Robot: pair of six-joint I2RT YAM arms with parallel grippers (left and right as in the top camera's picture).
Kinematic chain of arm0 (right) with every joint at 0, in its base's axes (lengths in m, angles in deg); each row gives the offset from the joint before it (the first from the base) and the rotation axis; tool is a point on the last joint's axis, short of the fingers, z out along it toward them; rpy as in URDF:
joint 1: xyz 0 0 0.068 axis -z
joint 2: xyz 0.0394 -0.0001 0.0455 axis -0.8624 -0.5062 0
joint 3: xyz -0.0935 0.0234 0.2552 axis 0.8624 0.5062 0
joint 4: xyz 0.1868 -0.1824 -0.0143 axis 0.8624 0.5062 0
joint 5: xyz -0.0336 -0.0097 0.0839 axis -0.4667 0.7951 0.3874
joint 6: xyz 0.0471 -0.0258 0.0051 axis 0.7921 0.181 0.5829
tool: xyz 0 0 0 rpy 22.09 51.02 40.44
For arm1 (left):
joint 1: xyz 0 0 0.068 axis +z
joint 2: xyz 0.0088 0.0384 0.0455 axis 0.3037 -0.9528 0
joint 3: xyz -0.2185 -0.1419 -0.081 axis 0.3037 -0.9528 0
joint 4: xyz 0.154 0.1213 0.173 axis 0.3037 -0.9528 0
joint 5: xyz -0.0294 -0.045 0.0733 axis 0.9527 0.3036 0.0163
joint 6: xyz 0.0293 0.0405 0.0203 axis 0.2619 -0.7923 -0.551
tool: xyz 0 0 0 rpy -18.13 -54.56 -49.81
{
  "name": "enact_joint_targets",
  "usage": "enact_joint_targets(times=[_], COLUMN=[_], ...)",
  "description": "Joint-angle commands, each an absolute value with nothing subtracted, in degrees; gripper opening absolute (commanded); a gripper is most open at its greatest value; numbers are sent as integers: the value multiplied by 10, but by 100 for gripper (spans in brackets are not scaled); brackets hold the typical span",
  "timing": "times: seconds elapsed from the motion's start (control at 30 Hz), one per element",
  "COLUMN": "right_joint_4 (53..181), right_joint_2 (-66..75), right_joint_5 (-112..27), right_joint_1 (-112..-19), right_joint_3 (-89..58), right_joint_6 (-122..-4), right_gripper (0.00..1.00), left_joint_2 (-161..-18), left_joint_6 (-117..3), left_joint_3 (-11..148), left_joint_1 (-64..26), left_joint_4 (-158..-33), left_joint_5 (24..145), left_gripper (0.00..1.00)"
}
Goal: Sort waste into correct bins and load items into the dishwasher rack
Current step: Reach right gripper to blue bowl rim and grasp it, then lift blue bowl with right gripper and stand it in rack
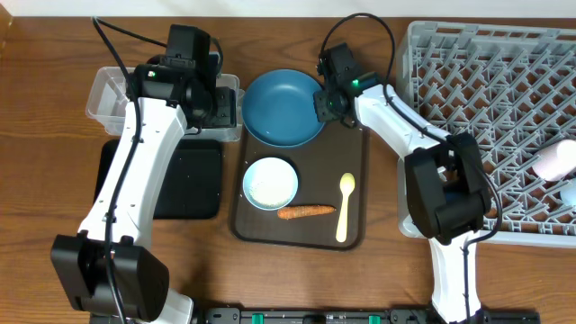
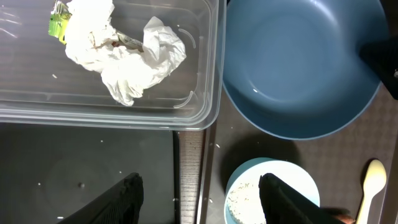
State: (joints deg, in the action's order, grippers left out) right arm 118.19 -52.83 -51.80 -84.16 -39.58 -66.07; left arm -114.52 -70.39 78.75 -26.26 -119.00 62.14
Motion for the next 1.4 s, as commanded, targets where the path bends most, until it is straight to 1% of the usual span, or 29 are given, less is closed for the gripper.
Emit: enact_joint_targets(times=[0.0,0.13,0.2,0.4,0.63,0.73,0.87,1.0,1.1,1.2,1.37], right_joint_4=[1183,1180,1178,1181,1182,1177,1157,1116,1075,1046,1028], right_joint_2=[-542,-541,-539,-504,-378,-320,-267,-252,-256,-261,-269], right_joint_5=[-529,-529,-529,-539,-569,-635,-759,-904,-1011,-1045,-1056], right_joint_1=[-849,-847,-844,-818,-764,-738,-703,-669,-639,-598,-538], right_joint_3=[-403,-403,-404,-404,-404,-404,-404,-404,-404,-404,-404], right_joint_6=[-652,-652,-652,-670,-751,-797,-887,-971,-1012,-1032,-1047], right_gripper=[23,4,1,1,1,1,1,1,1,1,1], left_joint_2=[-1150,-1150,-1150,-1150,-1150,-1150,-1150,-1150,-1150,-1150,-1150], left_joint_6=[-701,-701,-701,-701,-701,-701,-701,-701,-701,-701,-701], left_joint_3=[781,781,781,781,781,781,781,781,781,781,781], left_joint_1=[-261,-261,-261,-261,-261,-261,-261,-261,-261,-261,-261], left_joint_4=[-1192,-1193,-1193,-1193,-1192,-1192,-1192,-1192,-1192,-1192,-1192], left_joint_5=[615,615,615,615,615,615,614,614,615,615,615], left_gripper=[62,62,62,63,63,63,63,63,63,63,63])
